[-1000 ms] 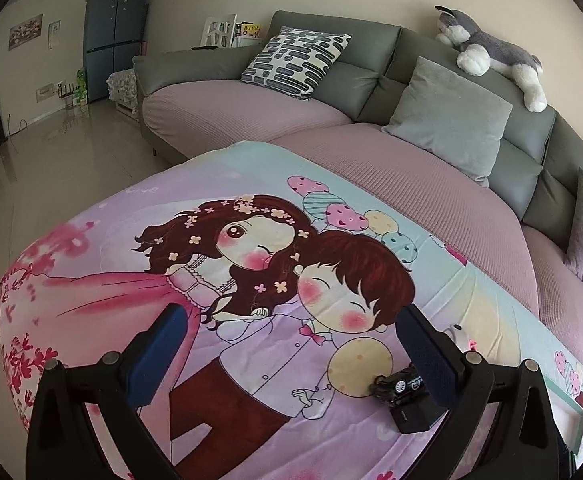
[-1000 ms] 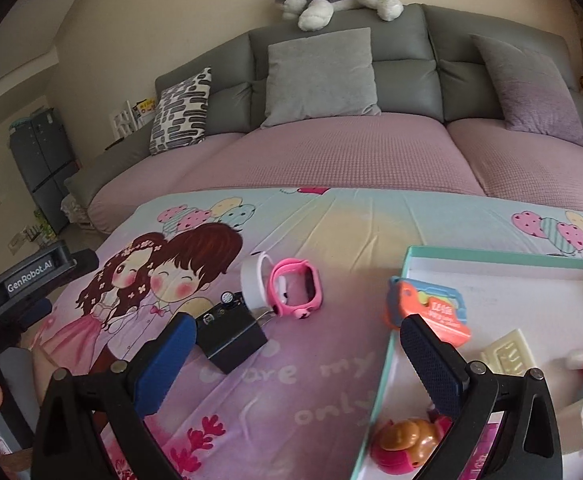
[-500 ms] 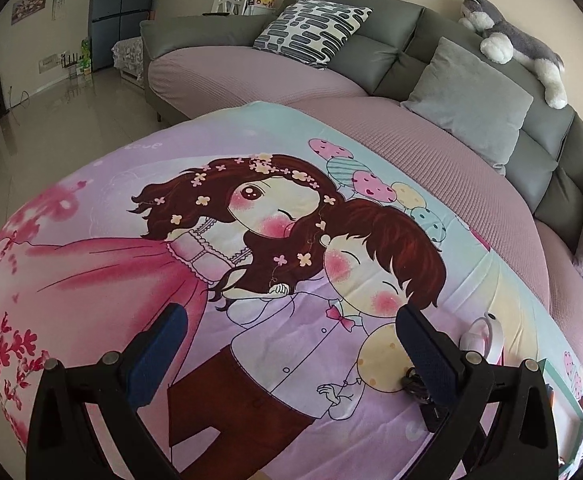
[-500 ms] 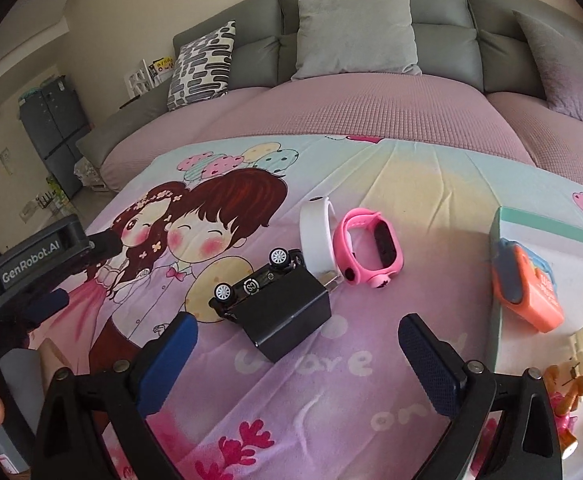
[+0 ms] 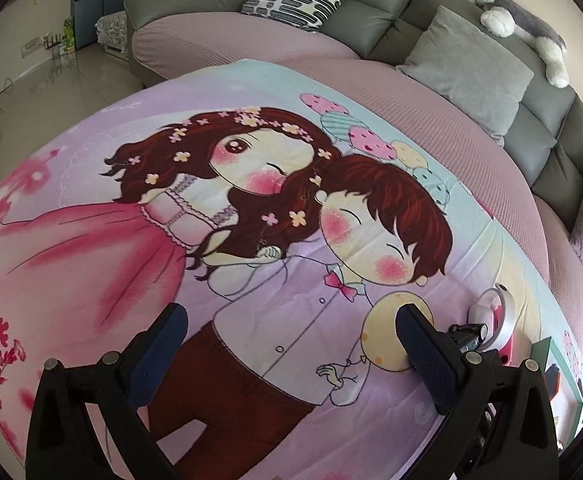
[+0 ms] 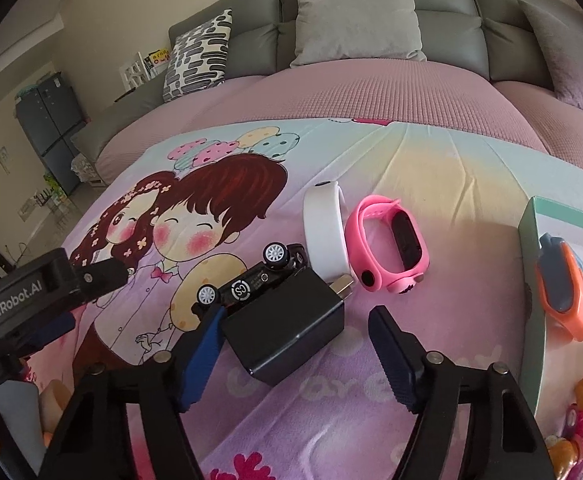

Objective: Organize rigid objects
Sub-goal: 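Close the right tool around the black charger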

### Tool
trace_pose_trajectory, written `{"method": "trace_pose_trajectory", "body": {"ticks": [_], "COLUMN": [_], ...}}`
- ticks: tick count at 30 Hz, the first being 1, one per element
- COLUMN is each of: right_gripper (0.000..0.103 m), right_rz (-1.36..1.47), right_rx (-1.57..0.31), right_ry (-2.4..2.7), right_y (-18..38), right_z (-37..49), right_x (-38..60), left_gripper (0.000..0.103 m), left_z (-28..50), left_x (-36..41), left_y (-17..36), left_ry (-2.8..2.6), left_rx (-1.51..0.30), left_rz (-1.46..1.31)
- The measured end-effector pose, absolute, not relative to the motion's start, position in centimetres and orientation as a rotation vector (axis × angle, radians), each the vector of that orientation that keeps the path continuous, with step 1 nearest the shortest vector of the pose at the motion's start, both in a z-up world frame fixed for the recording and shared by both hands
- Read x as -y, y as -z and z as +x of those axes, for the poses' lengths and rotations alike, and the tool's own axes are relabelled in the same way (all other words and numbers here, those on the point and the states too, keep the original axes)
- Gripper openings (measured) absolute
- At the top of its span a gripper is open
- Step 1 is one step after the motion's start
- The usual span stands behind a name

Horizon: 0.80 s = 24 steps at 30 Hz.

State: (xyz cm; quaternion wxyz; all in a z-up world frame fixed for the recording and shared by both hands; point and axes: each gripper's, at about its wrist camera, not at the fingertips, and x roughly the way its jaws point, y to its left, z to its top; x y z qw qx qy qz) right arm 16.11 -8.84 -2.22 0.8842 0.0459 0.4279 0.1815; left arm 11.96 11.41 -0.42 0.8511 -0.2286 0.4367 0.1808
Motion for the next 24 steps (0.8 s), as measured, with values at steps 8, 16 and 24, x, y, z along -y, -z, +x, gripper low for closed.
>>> {"method": "trace_pose_trajectory", "body": {"ticks": [8,16,24], "right_gripper": [0.063,0.063,0.062], "right_rz": [0.120,0.114,0.132], "right_rx": [-0.887,-0.910,-0.914], "right_ry": [-0.388,-0.342,-0.287], "right_y": [2.1,1.6,0.4], "right_z": [15.9,15.6,15.5], "right_x": [9.1,10.3,12.2], "left_gripper": [0.103,0.103,0.103], "left_z": [12.8,13.4,14.1], "left_x": [-10.1,-8.9,-7.1], "left_y": [1.0,0.9,0.5], "left_ry": [-0.323,-0.281,-0.221], "left_rx": [-0.972,-0.974,-0.974], "left_rz": [-0.452,-0.436,-0.385]}}
